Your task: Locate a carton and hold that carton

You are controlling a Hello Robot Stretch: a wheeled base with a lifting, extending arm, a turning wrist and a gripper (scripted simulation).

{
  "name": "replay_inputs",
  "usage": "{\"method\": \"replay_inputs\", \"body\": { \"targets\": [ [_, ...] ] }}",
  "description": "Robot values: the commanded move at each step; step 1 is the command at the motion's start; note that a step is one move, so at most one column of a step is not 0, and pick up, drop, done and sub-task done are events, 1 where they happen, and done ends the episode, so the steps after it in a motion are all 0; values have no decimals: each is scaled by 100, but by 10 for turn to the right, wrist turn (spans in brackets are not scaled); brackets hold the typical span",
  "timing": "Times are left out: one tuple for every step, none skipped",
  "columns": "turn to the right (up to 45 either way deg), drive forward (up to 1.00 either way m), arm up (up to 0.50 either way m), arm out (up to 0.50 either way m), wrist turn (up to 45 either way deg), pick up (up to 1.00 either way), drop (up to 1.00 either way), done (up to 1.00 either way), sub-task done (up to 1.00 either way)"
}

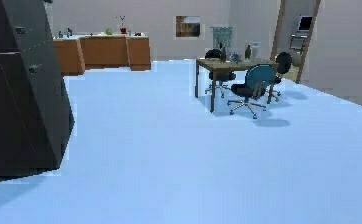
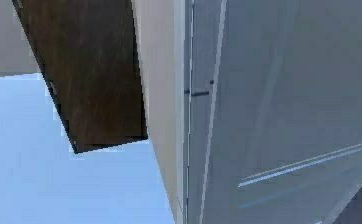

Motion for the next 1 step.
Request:
{"method": "replay_inputs", "body": {
  "targets": [
    [-120,0,0,0,0,0,0,0,0]
  ]
}}
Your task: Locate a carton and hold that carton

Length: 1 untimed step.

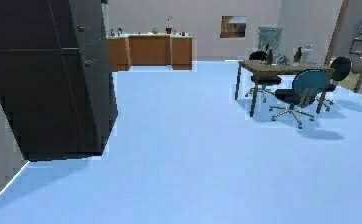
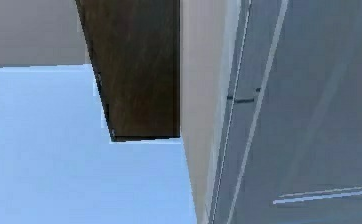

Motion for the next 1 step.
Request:
{"method": "replay_inputs", "body": {
  "targets": [
    [0,20,0,0,0,0,0,0,0]
  ]
}}
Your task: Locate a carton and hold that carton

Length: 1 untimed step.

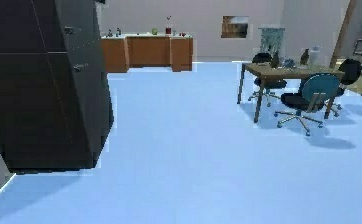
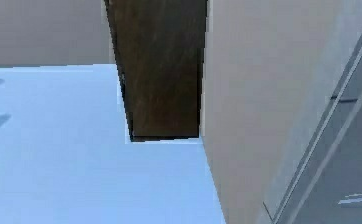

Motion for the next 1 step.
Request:
{"method": "replay_inputs", "body": {
  "targets": [
    [60,0,0,0,0,0,0,0,0]
  ]
}}
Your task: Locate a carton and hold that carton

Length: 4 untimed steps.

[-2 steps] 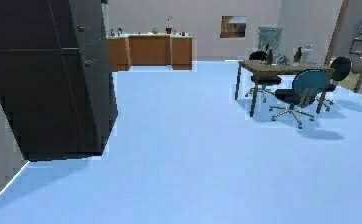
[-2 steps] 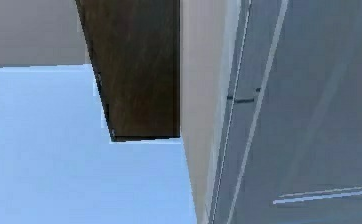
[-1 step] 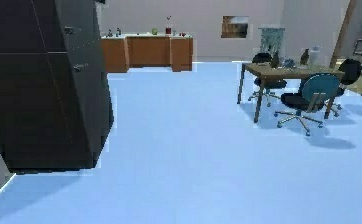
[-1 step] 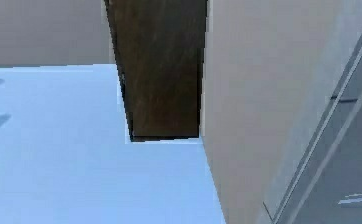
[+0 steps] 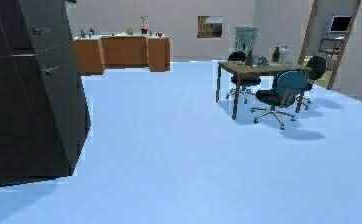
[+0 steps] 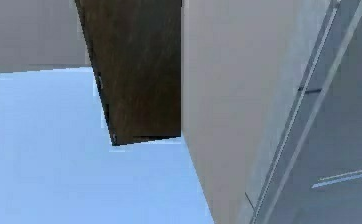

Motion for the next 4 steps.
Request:
{"method": "replay_inputs", "body": {
  "targets": [
    [0,100,0,0,0,0,0,0,0],
    [0,100,0,0,0,0,0,0,0],
    [0,100,0,0,0,0,0,0,0],
    [30,0,0,0,0,0,0,0,0]
  ]
}}
